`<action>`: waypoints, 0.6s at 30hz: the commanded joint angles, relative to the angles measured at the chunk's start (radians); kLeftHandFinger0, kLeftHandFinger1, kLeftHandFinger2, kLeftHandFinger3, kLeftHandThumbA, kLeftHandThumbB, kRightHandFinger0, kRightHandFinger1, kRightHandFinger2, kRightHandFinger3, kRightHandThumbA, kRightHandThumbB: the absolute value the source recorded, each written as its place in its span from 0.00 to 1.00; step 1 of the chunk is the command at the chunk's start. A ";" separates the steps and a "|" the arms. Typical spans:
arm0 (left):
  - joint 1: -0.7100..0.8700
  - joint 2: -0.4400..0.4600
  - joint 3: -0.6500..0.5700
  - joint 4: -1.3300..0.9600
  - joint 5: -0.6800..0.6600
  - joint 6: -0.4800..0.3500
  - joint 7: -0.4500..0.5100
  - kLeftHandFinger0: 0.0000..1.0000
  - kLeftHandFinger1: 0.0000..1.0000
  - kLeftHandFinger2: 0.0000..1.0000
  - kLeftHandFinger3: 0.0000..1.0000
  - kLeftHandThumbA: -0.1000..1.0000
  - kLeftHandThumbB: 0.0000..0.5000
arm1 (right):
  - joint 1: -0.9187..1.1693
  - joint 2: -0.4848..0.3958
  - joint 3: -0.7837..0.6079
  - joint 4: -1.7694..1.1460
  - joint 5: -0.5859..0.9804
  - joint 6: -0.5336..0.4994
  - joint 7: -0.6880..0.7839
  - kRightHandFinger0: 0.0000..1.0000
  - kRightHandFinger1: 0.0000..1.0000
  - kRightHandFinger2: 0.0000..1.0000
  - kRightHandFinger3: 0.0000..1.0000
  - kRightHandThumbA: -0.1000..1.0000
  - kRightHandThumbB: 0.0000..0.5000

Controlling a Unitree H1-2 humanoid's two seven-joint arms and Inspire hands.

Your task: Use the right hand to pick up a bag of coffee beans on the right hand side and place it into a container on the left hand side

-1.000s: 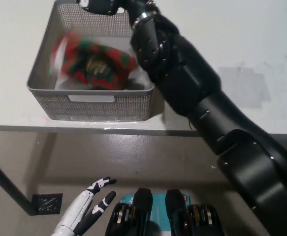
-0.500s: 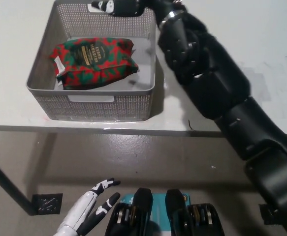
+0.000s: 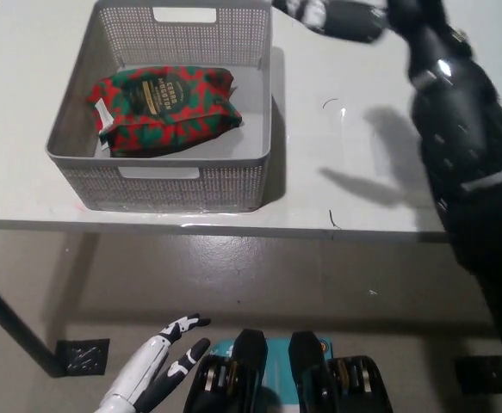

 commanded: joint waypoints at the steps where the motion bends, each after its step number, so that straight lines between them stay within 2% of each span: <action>1: -0.013 0.024 0.018 -0.043 -0.003 0.000 -0.009 1.00 1.00 1.00 1.00 1.00 0.09 | 0.274 -0.032 -0.217 -0.519 0.281 -0.038 -0.012 1.00 1.00 1.00 1.00 1.00 0.53; 2: -0.014 0.023 0.020 -0.043 -0.006 0.001 -0.009 1.00 1.00 1.00 1.00 1.00 0.08 | 0.334 -0.024 -0.214 -0.522 0.304 -0.074 -0.018 1.00 1.00 1.00 1.00 1.00 0.53; 3: -0.014 0.021 0.021 -0.042 -0.005 0.002 -0.006 1.00 1.00 1.00 1.00 1.00 0.06 | 0.409 -0.018 -0.205 -0.508 0.319 -0.136 -0.028 1.00 1.00 1.00 1.00 1.00 0.48; 6: -0.013 0.017 0.026 -0.021 -0.009 -0.031 0.012 1.00 1.00 1.00 1.00 1.00 0.10 | 0.559 0.017 -0.174 -0.435 0.338 -0.272 -0.045 1.00 1.00 1.00 1.00 1.00 0.36; 8: -0.017 0.014 0.029 -0.012 -0.015 -0.036 0.014 1.00 1.00 1.00 1.00 1.00 0.13 | 0.631 0.026 -0.154 -0.384 0.341 -0.333 -0.036 1.00 1.00 1.00 1.00 1.00 0.37; 10: -0.016 0.009 0.032 -0.009 -0.026 -0.049 0.016 1.00 1.00 1.00 1.00 1.00 0.13 | 0.717 0.046 -0.138 -0.323 0.333 -0.342 -0.030 1.00 1.00 1.00 1.00 1.00 0.52; 11: -0.016 0.007 0.036 -0.008 -0.031 -0.052 0.018 1.00 1.00 1.00 1.00 1.00 0.14 | 0.756 0.062 -0.126 -0.271 0.336 -0.379 -0.032 1.00 1.00 1.00 1.00 1.00 0.58; 12: -0.013 0.005 0.040 -0.008 -0.035 -0.053 0.021 1.00 1.00 1.00 1.00 1.00 0.14 | 0.787 0.070 -0.111 -0.223 0.331 -0.418 -0.033 1.00 1.00 1.00 1.00 1.00 0.59; 14: -0.010 0.001 0.044 -0.002 -0.043 -0.068 0.027 1.00 1.00 1.00 1.00 1.00 0.15 | 0.832 0.075 -0.094 -0.173 0.337 -0.450 -0.016 1.00 1.00 1.00 1.00 1.00 0.57; 15: -0.010 -0.003 0.045 0.002 -0.044 -0.072 0.030 1.00 1.00 1.00 1.00 1.00 0.19 | 0.855 0.076 -0.091 -0.154 0.356 -0.457 0.000 1.00 1.00 1.00 1.00 1.00 0.58; 18: -0.008 -0.012 0.055 0.003 -0.042 -0.073 0.045 1.00 1.00 1.00 1.00 1.00 0.29 | 0.896 0.075 -0.085 -0.050 0.369 -0.532 0.016 1.00 1.00 1.00 1.00 1.00 0.50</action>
